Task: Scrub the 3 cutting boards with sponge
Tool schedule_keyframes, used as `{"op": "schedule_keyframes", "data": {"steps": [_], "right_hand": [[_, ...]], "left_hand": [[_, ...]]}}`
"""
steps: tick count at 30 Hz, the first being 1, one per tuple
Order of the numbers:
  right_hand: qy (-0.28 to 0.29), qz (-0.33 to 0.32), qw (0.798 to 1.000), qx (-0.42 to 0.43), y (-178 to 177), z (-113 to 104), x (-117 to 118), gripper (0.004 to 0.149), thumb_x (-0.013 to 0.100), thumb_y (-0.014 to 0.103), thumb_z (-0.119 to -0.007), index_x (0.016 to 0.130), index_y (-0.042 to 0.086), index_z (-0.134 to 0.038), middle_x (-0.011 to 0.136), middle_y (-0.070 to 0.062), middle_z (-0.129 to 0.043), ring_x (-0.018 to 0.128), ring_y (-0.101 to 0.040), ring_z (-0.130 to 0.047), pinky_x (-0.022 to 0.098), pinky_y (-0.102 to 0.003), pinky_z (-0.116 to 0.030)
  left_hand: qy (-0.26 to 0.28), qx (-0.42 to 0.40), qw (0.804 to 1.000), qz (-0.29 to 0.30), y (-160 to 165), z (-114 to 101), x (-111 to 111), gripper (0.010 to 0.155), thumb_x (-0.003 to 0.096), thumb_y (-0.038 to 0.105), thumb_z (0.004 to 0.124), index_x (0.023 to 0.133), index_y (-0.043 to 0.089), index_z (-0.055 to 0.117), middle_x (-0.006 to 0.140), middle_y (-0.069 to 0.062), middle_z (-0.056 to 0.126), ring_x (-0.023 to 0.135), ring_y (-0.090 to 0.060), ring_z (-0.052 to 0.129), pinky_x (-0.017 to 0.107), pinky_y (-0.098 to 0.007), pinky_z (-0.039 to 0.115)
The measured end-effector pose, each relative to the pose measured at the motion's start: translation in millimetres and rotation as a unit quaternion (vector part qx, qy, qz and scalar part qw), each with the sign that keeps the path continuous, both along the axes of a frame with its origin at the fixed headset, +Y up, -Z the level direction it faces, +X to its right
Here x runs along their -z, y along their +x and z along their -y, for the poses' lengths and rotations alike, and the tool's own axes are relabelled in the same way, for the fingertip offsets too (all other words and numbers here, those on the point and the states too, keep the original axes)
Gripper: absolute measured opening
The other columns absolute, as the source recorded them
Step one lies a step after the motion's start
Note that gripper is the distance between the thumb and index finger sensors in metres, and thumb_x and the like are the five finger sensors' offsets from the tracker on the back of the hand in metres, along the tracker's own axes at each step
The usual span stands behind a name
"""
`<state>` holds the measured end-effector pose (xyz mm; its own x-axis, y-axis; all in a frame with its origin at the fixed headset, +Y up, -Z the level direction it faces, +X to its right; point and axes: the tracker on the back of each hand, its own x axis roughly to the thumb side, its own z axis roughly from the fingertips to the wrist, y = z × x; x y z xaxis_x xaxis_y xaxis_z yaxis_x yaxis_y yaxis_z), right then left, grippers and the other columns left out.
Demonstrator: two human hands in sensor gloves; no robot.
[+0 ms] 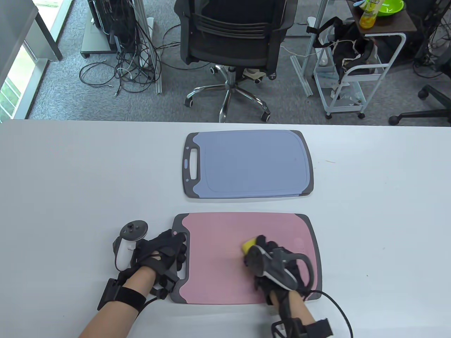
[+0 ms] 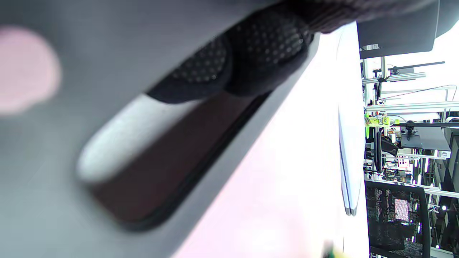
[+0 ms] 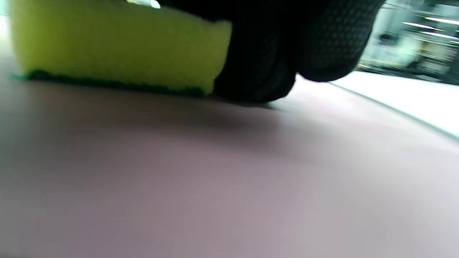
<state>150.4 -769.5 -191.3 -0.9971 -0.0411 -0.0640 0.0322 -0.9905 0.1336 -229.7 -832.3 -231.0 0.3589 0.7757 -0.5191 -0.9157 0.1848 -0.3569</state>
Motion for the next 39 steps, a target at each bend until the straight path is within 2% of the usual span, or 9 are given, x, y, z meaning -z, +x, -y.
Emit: {"op": "schedule_keyframes", "data": {"steps": [4, 7, 11, 15, 19, 27, 31, 35, 39], "right_hand": [[-0.003, 0.137, 0.990, -0.017, 75, 5, -7, 0.072, 0.049, 0.057, -0.071, 0.103, 0.009, -0.066, 0.078, -0.010, -0.083, 0.054, -0.024, -0.092, 0.046, -0.045, -0.079], [0.000, 0.116, 0.993, -0.021, 58, 4, -2, 0.072, 0.049, 0.055, -0.072, 0.101, 0.005, -0.067, 0.077, -0.013, -0.084, 0.054, -0.026, -0.092, 0.046, -0.046, -0.079], [0.018, -0.053, 0.997, 0.049, -31, -1, 4, 0.073, 0.048, 0.057, -0.072, 0.101, 0.006, -0.068, 0.076, -0.013, -0.084, 0.052, -0.025, -0.092, 0.045, -0.046, -0.079], [0.004, -0.279, 0.960, 0.018, -159, -12, -18, 0.074, 0.049, 0.060, -0.068, 0.103, 0.009, -0.064, 0.077, -0.010, -0.083, 0.054, -0.022, -0.092, 0.047, -0.043, -0.080], [0.040, -0.341, 0.939, -0.012, -207, -12, -39, 0.074, 0.048, 0.060, -0.068, 0.101, 0.008, -0.066, 0.075, -0.008, -0.085, 0.053, -0.022, -0.093, 0.046, -0.043, -0.081], [0.006, -0.070, 0.997, -0.017, -28, -1, -13, 0.072, 0.048, 0.060, -0.067, 0.104, 0.014, -0.064, 0.079, -0.007, -0.082, 0.055, -0.022, -0.092, 0.047, -0.044, -0.080], [-0.020, 0.137, 0.988, 0.062, 75, 5, -17, 0.073, 0.049, 0.058, -0.072, 0.104, 0.010, -0.064, 0.078, -0.010, -0.082, 0.055, -0.024, -0.091, 0.047, -0.046, -0.078], [0.005, 0.140, 0.989, 0.041, 68, 6, -15, 0.073, 0.049, 0.055, -0.074, 0.102, 0.005, -0.067, 0.076, -0.015, -0.083, 0.054, -0.028, -0.091, 0.046, -0.048, -0.078], [0.008, -0.021, 1.000, 0.003, -16, 0, -12, 0.073, 0.050, 0.057, -0.069, 0.103, 0.007, -0.064, 0.078, -0.012, -0.082, 0.055, -0.025, -0.091, 0.047, -0.046, -0.078]], "left_hand": [[0.001, 0.003, 1.000, 0.000, 0, 0, 0, 0.054, 0.0588, 0.055, 0.070, 0.097, 0.017, 0.067, 0.072, 0.010, 0.092, 0.043, 0.003, 0.106, 0.035, -0.025, 0.101], [0.001, 0.004, 1.000, 0.000, 0, 0, 0, 0.054, 0.0588, 0.055, 0.070, 0.097, 0.017, 0.067, 0.071, 0.010, 0.092, 0.043, 0.003, 0.106, 0.035, -0.024, 0.101], [0.001, 0.004, 1.000, 0.001, 0, 0, 0, 0.054, 0.0587, 0.055, 0.069, 0.097, 0.017, 0.067, 0.072, 0.010, 0.092, 0.043, 0.003, 0.106, 0.035, -0.025, 0.101], [0.000, 0.001, 1.000, 0.002, 0, 0, 0, 0.054, 0.0588, 0.054, 0.070, 0.098, 0.017, 0.067, 0.072, 0.010, 0.092, 0.043, 0.003, 0.106, 0.035, -0.025, 0.100], [-0.002, -0.003, 1.000, 0.003, 0, -1, 0, 0.054, 0.0586, 0.054, 0.070, 0.098, 0.017, 0.067, 0.072, 0.009, 0.092, 0.043, 0.002, 0.106, 0.035, -0.025, 0.101], [-0.001, -0.001, 1.000, 0.004, 1, -1, 0, 0.054, 0.0588, 0.054, 0.070, 0.098, 0.017, 0.067, 0.072, 0.009, 0.092, 0.044, 0.002, 0.106, 0.035, -0.025, 0.101], [-0.001, -0.001, 1.000, 0.005, 1, -1, 0, 0.054, 0.0587, 0.055, 0.070, 0.098, 0.017, 0.067, 0.072, 0.009, 0.092, 0.043, 0.003, 0.106, 0.035, -0.025, 0.101], [0.001, 0.001, 1.000, 0.005, 0, -1, 0, 0.054, 0.0587, 0.054, 0.069, 0.098, 0.017, 0.067, 0.072, 0.009, 0.092, 0.044, 0.002, 0.106, 0.035, -0.025, 0.101], [0.001, 0.002, 1.000, 0.005, 0, -1, 0, 0.054, 0.0589, 0.055, 0.069, 0.098, 0.017, 0.067, 0.072, 0.009, 0.092, 0.043, 0.003, 0.106, 0.035, -0.025, 0.101]]}}
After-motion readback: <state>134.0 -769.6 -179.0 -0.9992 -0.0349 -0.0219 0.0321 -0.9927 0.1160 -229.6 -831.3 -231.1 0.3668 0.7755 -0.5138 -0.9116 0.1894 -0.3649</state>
